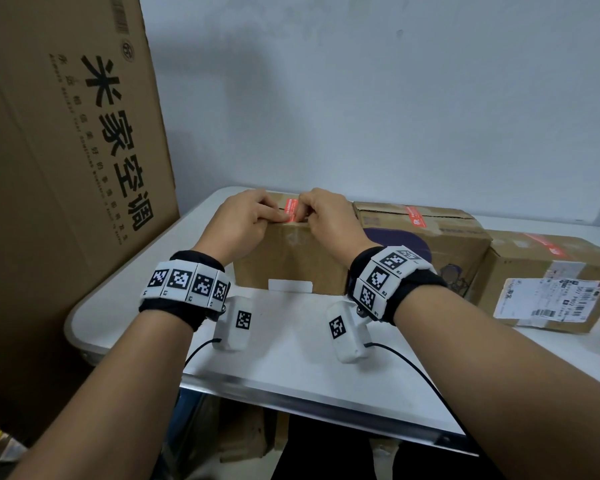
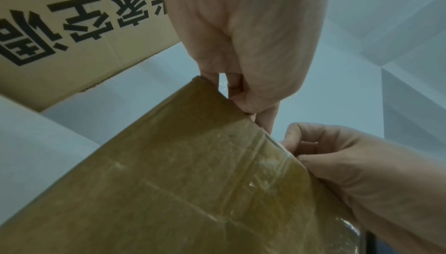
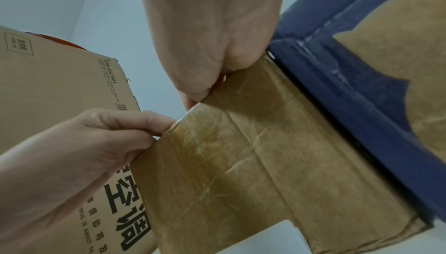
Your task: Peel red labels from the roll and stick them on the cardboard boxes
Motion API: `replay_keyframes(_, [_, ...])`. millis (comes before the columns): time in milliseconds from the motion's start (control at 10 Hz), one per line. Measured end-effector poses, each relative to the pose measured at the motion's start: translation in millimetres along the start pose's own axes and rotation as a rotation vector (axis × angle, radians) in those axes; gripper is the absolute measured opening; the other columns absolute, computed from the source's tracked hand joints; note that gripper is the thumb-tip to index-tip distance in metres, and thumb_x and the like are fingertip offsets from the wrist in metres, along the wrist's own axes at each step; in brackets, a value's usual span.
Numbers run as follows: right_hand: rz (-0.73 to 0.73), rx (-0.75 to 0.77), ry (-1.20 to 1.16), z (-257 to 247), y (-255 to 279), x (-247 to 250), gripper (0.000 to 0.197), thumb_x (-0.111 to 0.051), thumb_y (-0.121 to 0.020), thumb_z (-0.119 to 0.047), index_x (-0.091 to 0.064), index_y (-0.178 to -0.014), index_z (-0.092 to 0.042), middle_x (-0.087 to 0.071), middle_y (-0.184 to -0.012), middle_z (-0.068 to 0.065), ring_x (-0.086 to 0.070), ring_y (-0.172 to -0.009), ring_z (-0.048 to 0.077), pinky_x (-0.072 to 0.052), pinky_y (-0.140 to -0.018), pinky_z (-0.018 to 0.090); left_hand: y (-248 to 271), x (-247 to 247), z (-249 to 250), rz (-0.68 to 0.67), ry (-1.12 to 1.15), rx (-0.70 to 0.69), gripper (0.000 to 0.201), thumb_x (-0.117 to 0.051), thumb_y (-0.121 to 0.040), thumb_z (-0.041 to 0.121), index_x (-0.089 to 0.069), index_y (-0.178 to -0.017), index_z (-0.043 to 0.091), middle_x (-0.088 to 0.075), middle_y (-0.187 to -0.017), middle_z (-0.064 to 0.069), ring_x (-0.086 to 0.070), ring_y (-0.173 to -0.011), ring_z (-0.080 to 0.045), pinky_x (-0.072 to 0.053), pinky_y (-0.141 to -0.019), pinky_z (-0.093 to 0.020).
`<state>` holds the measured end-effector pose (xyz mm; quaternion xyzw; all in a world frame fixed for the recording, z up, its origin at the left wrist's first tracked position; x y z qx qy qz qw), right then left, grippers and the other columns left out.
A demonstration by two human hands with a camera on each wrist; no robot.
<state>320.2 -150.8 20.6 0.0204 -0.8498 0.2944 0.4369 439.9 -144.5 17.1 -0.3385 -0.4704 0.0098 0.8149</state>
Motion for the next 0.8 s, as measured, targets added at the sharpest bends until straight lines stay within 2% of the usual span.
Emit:
replay_keyframes(100, [-0.011,-0.012,-0.008,2.7,-2.4,-1.4,0.032,-0.043,-0.072,0.011,-0.066,-0.076,-0.011,-0.064,-0.089,0.004,-0.052,-0.081,0.014,-0.031,-0.067,0.022,1.4,-0.1,-3.9,0.013,0.019,0.023,0.031,-0.056,-0.086,0.000,-0.078,-0.094,0.019,-0.069,-0.102,0.003,-0.061,-0.101,-0.021,-0.047,-0.090,-0.034])
replay_keyframes(200, [-0.008,-0.009,-0.024,1.6,-2.0,-0.3,0.032,-0.043,-0.071,0.013,-0.067,-0.076,-0.008,-0.065,-0.088,0.006,-0.051,-0.079,0.013,-0.037,-0.071,0.024,5.1,1.7,-6.7,0.064,0.043,0.040,0.029,-0.058,-0.083,-0.004,-0.079,-0.087,0.017,-0.070,-0.097,0.001,-0.062,-0.096,-0.021,-0.047,-0.086,-0.027])
replay_keyframes(300, [-0.007,-0.004,-0.038,1.6,-1.3,-0.2,0.033,-0.042,-0.071,0.014,-0.066,-0.075,-0.008,-0.059,-0.083,0.001,-0.051,-0.080,0.014,-0.037,-0.071,0.023,6.9,5.5,-3.7,0.110,0.072,0.053,0.028,-0.057,-0.080,-0.006,-0.078,-0.082,0.013,-0.071,-0.094,-0.001,-0.064,-0.093,-0.023,-0.049,-0.086,-0.031])
replay_keyframes(400, [-0.027,-0.012,-0.030,1.8,0.0,-0.2,0.034,-0.041,-0.074,0.013,-0.064,-0.077,-0.011,-0.057,-0.086,0.000,-0.051,-0.082,0.015,-0.031,-0.068,0.020,6.8,9.5,0.0,0.141,0.084,0.089,0.028,-0.054,-0.077,-0.006,-0.076,-0.078,0.011,-0.072,-0.091,-0.004,-0.064,-0.091,-0.025,-0.051,-0.084,-0.036])
replay_keyframes(500, [-0.027,-0.002,-0.013,1.0,1.9,1.1,0.034,-0.040,-0.077,0.013,-0.066,-0.086,-0.005,-0.063,-0.099,0.011,-0.057,-0.092,0.022,-0.035,-0.075,0.021,8.4,11.7,0.6,0.172,0.097,0.128,0.030,-0.047,-0.074,-0.003,-0.072,-0.073,0.012,-0.072,-0.085,-0.004,-0.064,-0.088,-0.027,-0.052,-0.082,-0.041])
replay_keyframes(600, [-0.050,-0.023,-0.027,3.4,2.1,1.3,0.036,-0.039,-0.079,0.014,-0.066,-0.094,-0.004,-0.064,-0.106,0.014,-0.059,-0.101,0.027,-0.038,-0.080,0.021,8.5,12.0,-6.5,0.174,0.111,0.211,0.033,-0.040,-0.071,0.000,-0.064,-0.062,0.020,-0.070,-0.082,-0.004,-0.064,-0.086,-0.028,-0.053,-0.080,-0.043])
replay_keyframes(700, [-0.066,0.010,-0.070,1.1,2.7,3.5,0.044,-0.038,-0.078,0.015,-0.065,-0.105,-0.007,-0.063,-0.112,0.012,-0.058,-0.107,0.024,-0.036,-0.083,0.016,-0.2,10.9,-6.9,0.157,0.146,0.245,0.036,-0.038,-0.069,-0.002,-0.057,-0.054,0.026,-0.070,-0.079,-0.006,-0.064,-0.083,-0.029,-0.053,-0.079,-0.044])
replay_keyframes(800, [0.087,0.028,-0.199,3.2,4.7,39.7,0.045,-0.039,-0.080,0.013,-0.064,-0.108,-0.011,-0.063,-0.116,0.008,-0.057,-0.111,0.019,-0.042,-0.098,0.025,-12.6,21.2,4.6,0.196,0.136,0.215,0.033,-0.044,-0.074,-0.008,-0.068,-0.065,0.013,-0.070,-0.086,-0.008,-0.062,-0.087,-0.027,-0.051,-0.081,-0.037])
Point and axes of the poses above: each hand's wrist, its own y-axis away from the middle knuckle, its own x-axis out of the back of the hand, z = x × y, the point moved 10 cm from there along -y, towards the middle knuckle
